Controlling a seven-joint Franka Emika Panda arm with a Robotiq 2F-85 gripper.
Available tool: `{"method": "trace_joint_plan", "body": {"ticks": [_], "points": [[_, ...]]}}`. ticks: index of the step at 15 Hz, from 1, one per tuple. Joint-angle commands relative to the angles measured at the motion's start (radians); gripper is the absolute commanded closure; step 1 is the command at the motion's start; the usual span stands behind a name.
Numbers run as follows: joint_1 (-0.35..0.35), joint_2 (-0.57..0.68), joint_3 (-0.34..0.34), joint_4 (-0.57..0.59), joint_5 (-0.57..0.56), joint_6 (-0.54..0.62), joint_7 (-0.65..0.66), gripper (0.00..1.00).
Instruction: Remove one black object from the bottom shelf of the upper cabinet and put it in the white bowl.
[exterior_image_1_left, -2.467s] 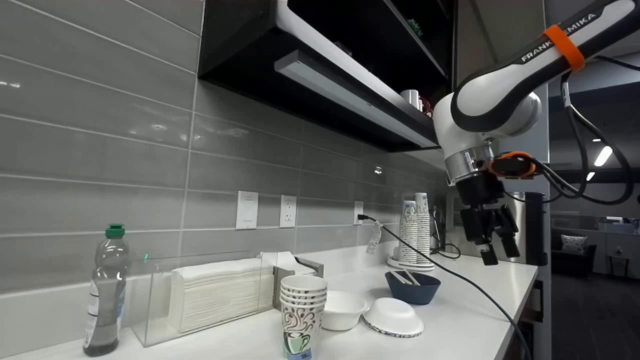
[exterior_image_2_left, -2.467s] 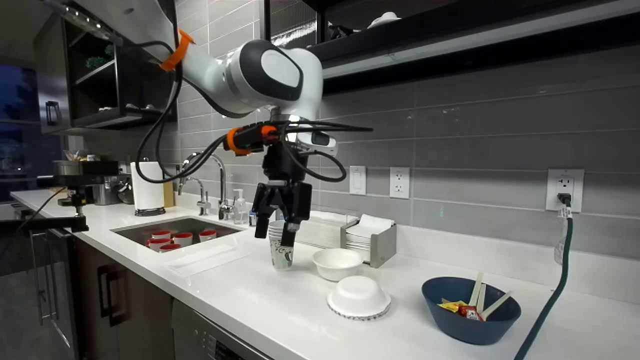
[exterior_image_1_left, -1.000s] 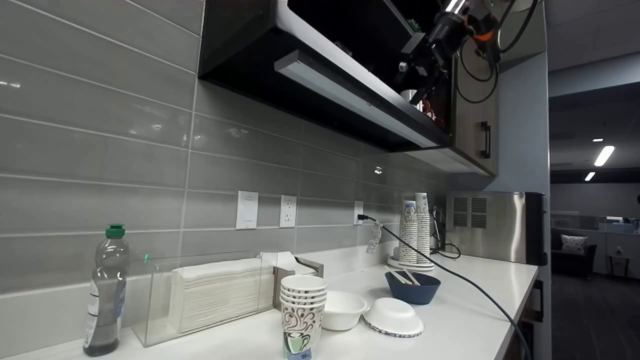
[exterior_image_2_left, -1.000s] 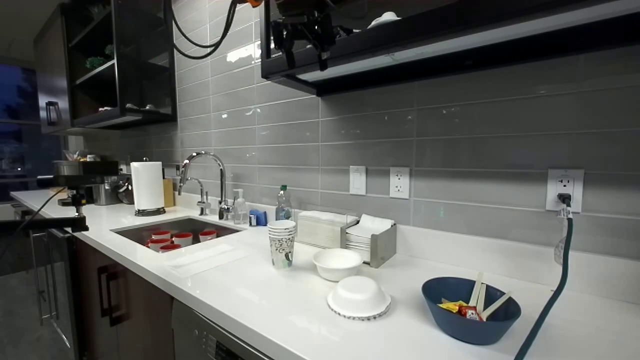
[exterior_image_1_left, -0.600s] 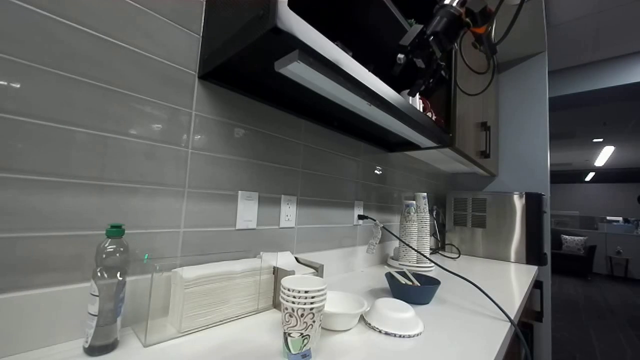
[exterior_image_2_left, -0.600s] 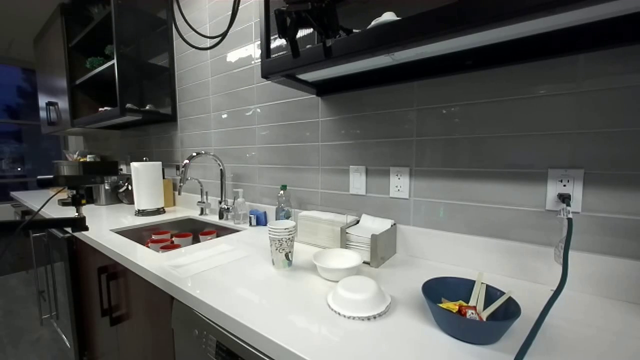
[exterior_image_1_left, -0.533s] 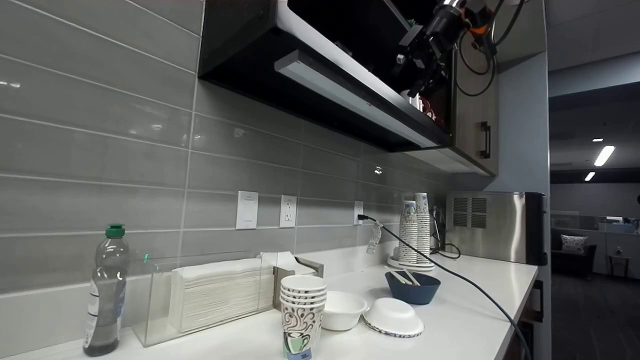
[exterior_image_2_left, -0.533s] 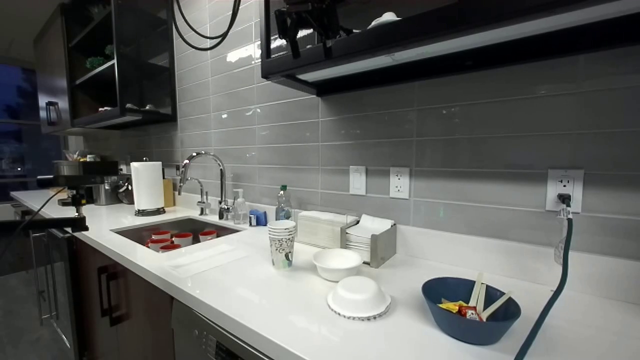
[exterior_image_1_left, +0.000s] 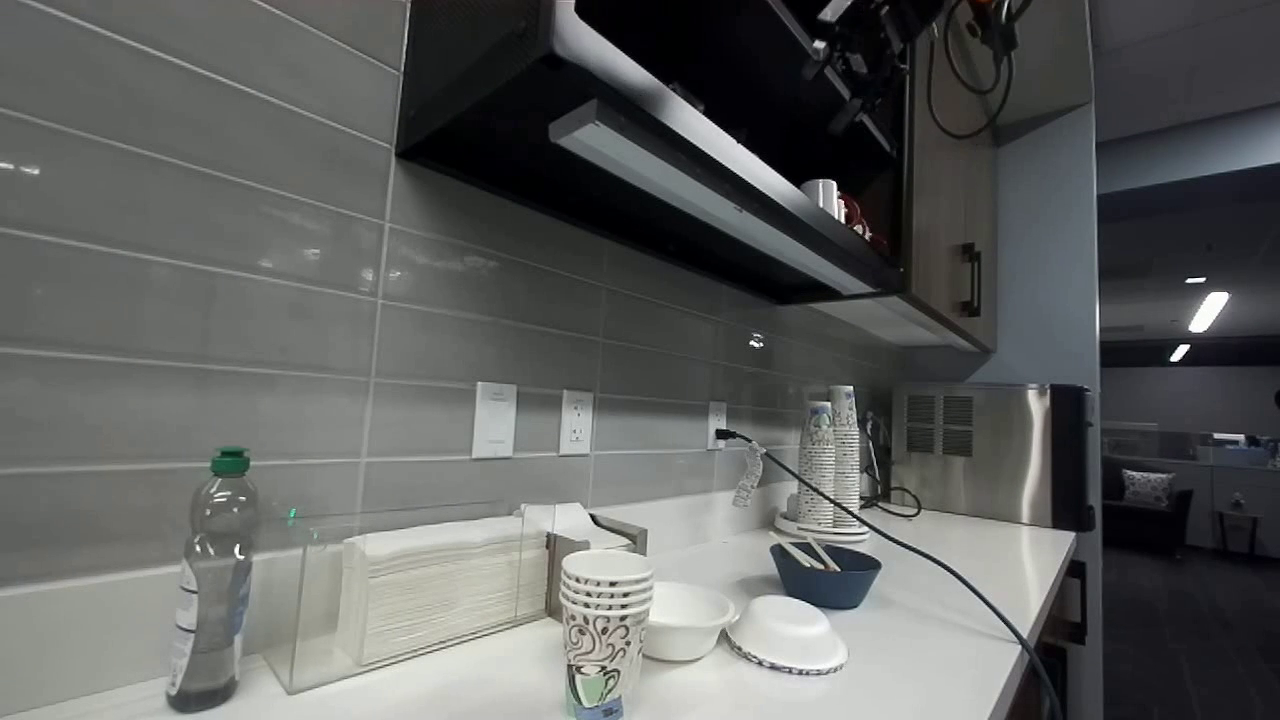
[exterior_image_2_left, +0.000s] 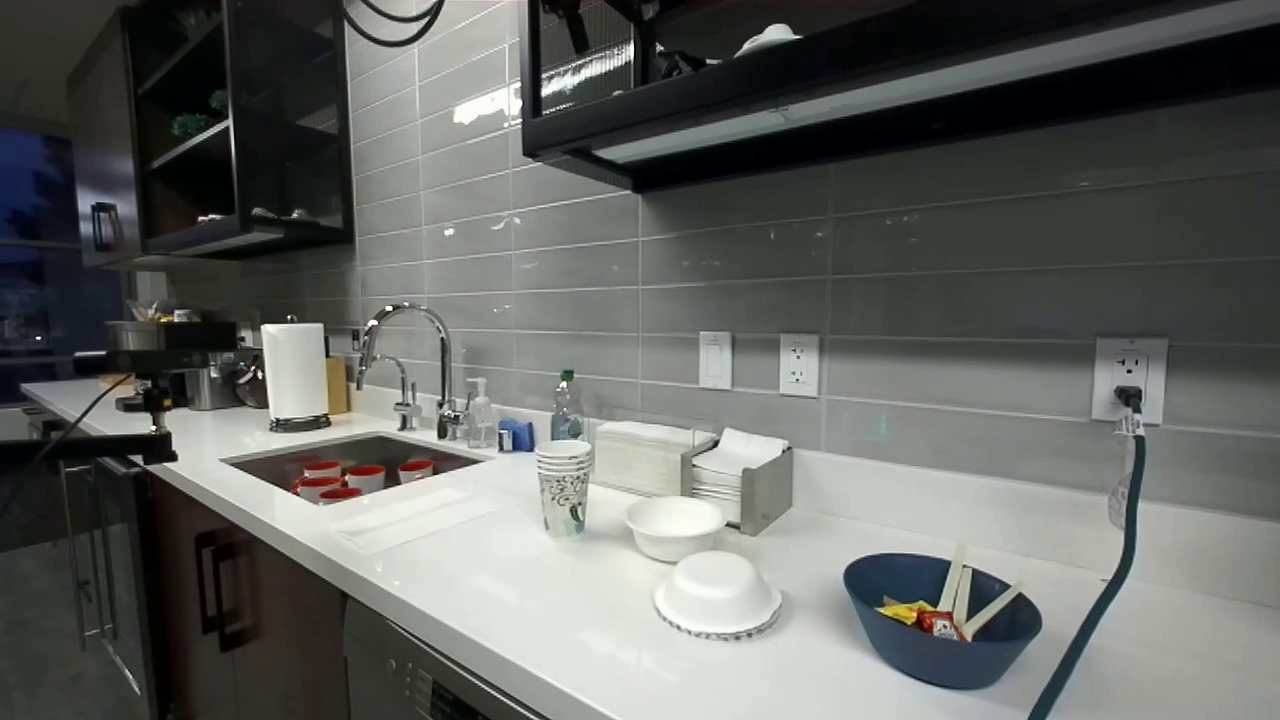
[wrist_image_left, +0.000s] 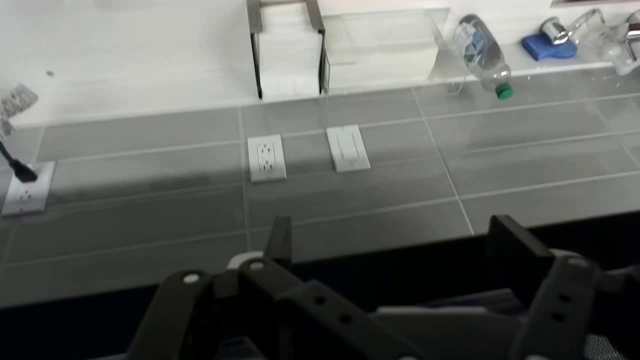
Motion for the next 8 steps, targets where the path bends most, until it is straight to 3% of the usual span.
{"method": "trace_joint_plan", "body": {"ticks": [1, 3, 8], "points": [[0.014, 0.05, 0.014, 0.082, 0.039, 0.157, 0.019, 0.0], [0.021, 0.085, 0.033, 0.087, 0.032, 0.281, 0.028, 0.0], [0.053, 0.204, 0.064, 0.138, 0.054, 0.458, 0.029, 0.0]]}}
